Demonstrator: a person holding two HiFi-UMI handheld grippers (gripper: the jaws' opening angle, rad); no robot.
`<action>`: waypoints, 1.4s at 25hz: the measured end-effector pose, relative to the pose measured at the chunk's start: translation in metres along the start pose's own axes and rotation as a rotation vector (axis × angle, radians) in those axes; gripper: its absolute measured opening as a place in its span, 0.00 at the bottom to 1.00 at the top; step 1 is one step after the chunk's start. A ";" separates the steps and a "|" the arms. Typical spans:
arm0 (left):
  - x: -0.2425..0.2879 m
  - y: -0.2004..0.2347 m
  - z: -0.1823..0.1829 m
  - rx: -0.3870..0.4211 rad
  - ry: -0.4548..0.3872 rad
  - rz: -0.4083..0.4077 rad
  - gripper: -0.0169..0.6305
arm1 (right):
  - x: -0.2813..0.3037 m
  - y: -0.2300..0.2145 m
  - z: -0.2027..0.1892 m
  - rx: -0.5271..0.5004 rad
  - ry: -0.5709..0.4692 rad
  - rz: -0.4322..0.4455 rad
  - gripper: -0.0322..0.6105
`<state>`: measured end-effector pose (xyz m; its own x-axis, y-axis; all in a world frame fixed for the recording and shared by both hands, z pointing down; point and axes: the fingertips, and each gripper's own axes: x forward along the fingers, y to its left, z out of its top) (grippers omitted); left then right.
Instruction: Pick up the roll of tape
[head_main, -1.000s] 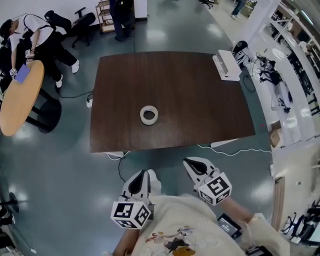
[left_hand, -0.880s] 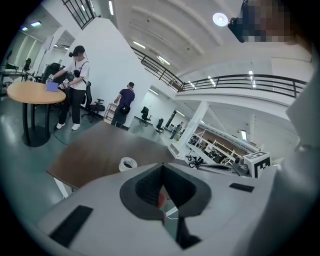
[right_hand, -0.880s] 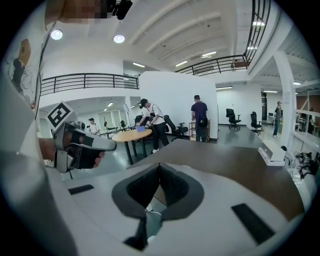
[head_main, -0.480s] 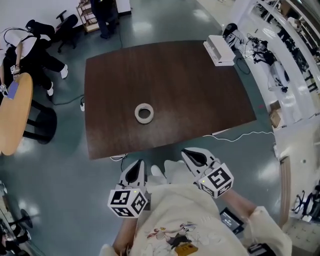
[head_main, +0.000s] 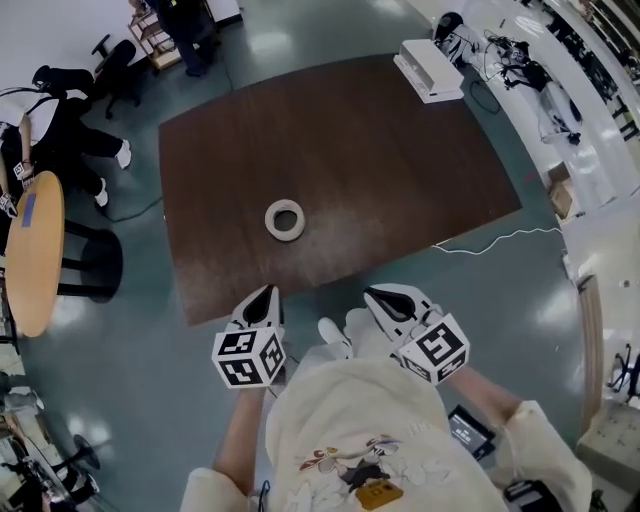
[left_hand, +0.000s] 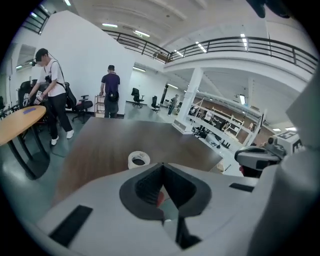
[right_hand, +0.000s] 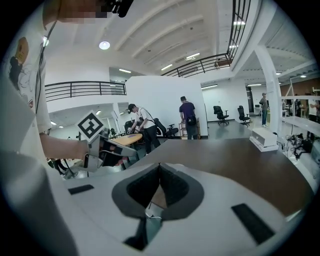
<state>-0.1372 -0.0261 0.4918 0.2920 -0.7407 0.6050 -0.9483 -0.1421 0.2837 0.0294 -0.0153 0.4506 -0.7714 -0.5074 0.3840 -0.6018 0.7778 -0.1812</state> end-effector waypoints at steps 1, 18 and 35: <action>0.008 0.005 0.000 0.000 0.020 0.000 0.03 | 0.002 0.001 -0.001 0.004 0.001 0.005 0.06; 0.120 0.074 -0.015 -0.149 0.290 -0.005 0.18 | 0.025 -0.022 -0.024 0.102 0.017 -0.034 0.06; 0.190 0.123 -0.024 -0.341 0.371 0.069 0.19 | 0.077 -0.040 -0.010 0.084 0.045 -0.005 0.06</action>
<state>-0.1956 -0.1684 0.6595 0.3128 -0.4491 0.8369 -0.8907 0.1673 0.4227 -0.0038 -0.0817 0.4963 -0.7595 -0.4929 0.4246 -0.6225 0.7402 -0.2541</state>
